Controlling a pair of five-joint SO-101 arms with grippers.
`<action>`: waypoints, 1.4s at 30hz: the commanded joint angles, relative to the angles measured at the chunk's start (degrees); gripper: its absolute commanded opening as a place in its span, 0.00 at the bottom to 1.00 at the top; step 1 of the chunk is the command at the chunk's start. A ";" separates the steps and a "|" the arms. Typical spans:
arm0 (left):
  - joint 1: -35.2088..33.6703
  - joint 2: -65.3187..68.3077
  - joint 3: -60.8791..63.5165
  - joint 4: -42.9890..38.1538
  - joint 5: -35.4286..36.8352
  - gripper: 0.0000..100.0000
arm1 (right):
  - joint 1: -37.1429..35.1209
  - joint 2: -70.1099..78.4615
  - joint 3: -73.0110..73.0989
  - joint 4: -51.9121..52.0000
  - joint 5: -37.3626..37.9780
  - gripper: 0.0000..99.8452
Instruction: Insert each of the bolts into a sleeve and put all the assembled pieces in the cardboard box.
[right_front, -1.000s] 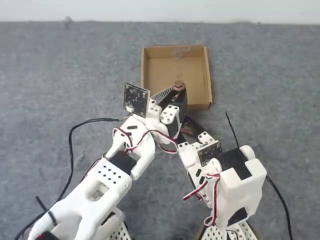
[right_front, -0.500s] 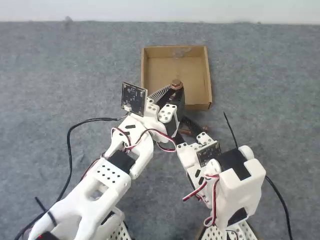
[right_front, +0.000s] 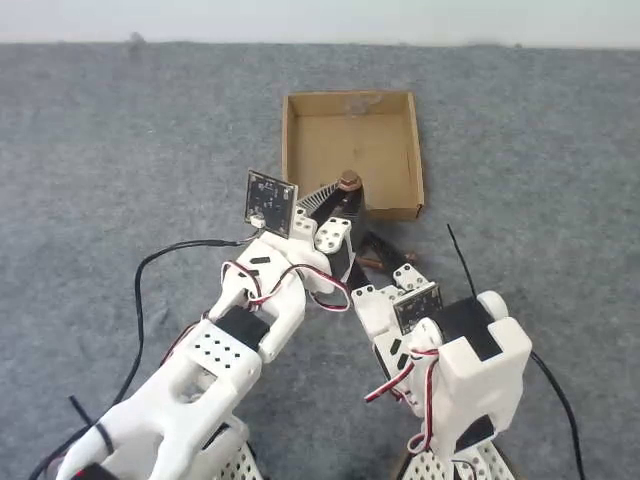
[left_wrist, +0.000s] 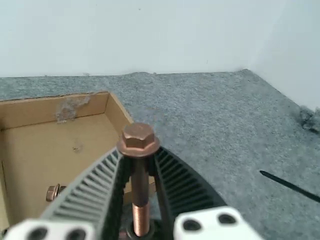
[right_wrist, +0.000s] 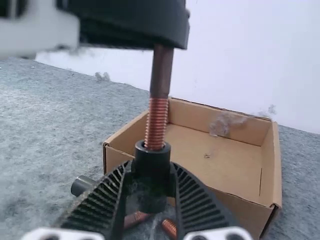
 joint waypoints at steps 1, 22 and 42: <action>-0.09 -0.26 -0.22 -2.02 0.70 0.01 | 0.13 -0.75 1.41 -1.63 0.53 0.01; -0.26 11.78 1.71 -9.85 0.53 0.01 | 0.22 -0.75 1.41 -1.63 0.70 0.01; 0.26 17.23 5.05 -18.20 0.26 0.01 | 1.54 -0.66 1.14 -1.36 3.43 0.01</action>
